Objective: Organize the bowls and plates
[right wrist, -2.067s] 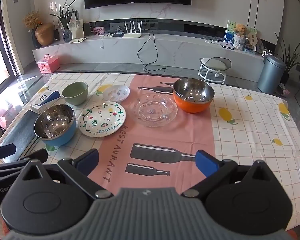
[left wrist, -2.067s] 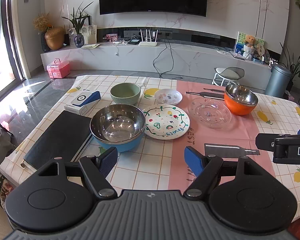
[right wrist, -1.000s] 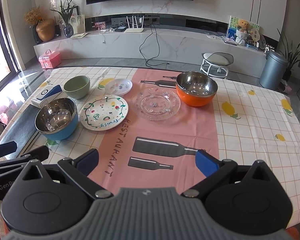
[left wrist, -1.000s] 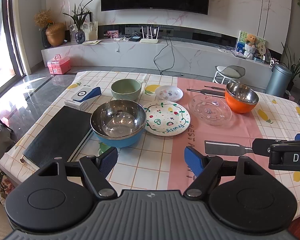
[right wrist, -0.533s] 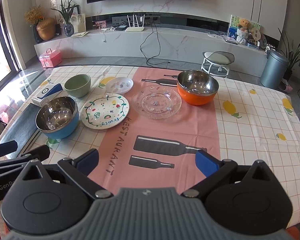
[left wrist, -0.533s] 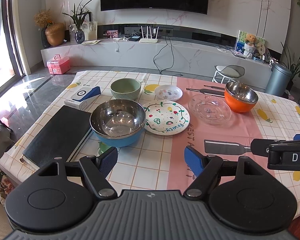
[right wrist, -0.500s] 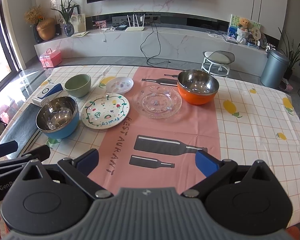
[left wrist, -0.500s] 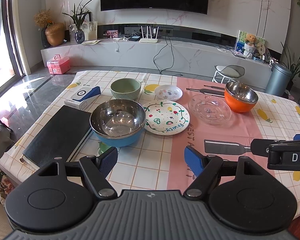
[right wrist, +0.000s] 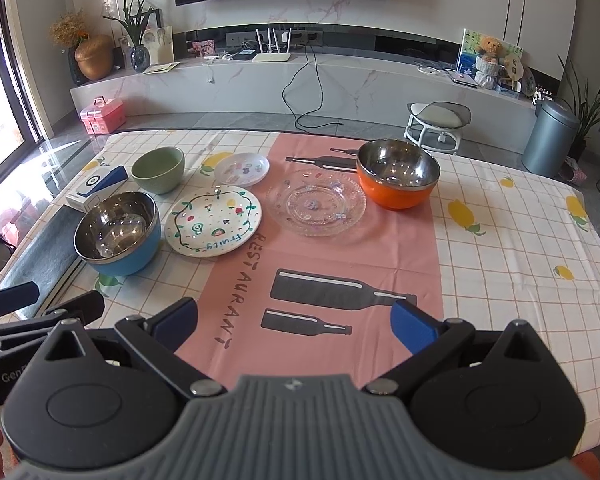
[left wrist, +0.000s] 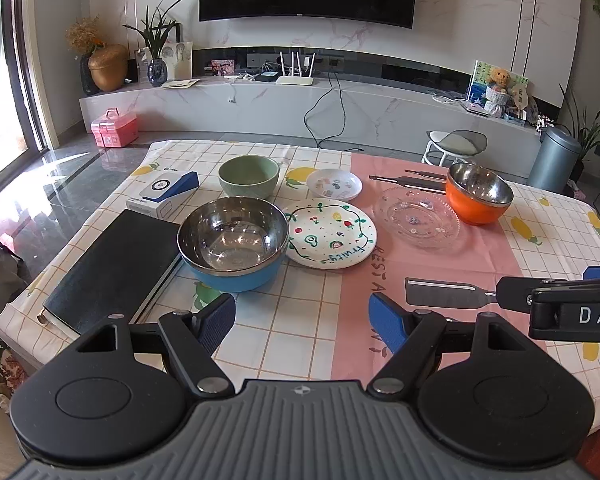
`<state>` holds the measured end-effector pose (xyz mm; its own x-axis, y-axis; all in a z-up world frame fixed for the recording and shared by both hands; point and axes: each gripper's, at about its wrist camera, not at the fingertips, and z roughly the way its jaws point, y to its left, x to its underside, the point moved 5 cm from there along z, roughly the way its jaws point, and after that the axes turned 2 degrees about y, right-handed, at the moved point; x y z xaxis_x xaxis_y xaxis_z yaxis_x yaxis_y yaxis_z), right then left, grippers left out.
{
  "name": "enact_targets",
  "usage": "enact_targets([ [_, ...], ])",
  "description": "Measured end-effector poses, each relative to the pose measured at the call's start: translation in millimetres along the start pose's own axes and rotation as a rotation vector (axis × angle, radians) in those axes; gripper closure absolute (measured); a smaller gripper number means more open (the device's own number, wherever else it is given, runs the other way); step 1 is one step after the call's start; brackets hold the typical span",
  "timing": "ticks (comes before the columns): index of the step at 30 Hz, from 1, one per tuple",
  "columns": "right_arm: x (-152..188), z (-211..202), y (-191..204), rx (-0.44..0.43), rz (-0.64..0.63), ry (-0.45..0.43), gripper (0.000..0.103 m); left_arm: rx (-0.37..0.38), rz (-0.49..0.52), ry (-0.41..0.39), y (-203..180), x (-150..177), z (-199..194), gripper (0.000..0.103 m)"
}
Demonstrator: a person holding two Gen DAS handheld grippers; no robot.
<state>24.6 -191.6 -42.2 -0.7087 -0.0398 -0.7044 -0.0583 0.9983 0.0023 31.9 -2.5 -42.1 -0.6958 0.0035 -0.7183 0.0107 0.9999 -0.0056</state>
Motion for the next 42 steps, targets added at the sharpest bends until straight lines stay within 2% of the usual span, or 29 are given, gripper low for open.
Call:
enact_targets([
  [16,1,-2,3,-0.02,-0.016,-0.022,0.002,0.023,-0.016,-0.012,4,4,-1,0.014],
  [22,7,7,7,-0.143,0.014,-0.14,0.003,0.005,-0.153,0.016,48,1,9,0.031],
  [26,3,31,26,-0.141,-0.021,-0.095,0.006,0.037,-0.208,0.029,72,-4,18,0.036],
  [32,-11,60,66,-0.156,-0.107,-0.054,0.025,0.04,-0.211,0.005,99,-26,31,0.043],
  [35,-24,74,84,-0.158,-0.11,-0.023,0.026,0.043,-0.219,0.012,114,-39,42,0.046],
  [39,-42,94,102,-0.186,-0.075,0.039,0.026,0.025,-0.264,0.025,134,-50,59,0.046],
  [42,-53,109,111,-0.197,-0.036,0.076,0.026,0.058,-0.323,0.062,146,-57,75,0.046],
])
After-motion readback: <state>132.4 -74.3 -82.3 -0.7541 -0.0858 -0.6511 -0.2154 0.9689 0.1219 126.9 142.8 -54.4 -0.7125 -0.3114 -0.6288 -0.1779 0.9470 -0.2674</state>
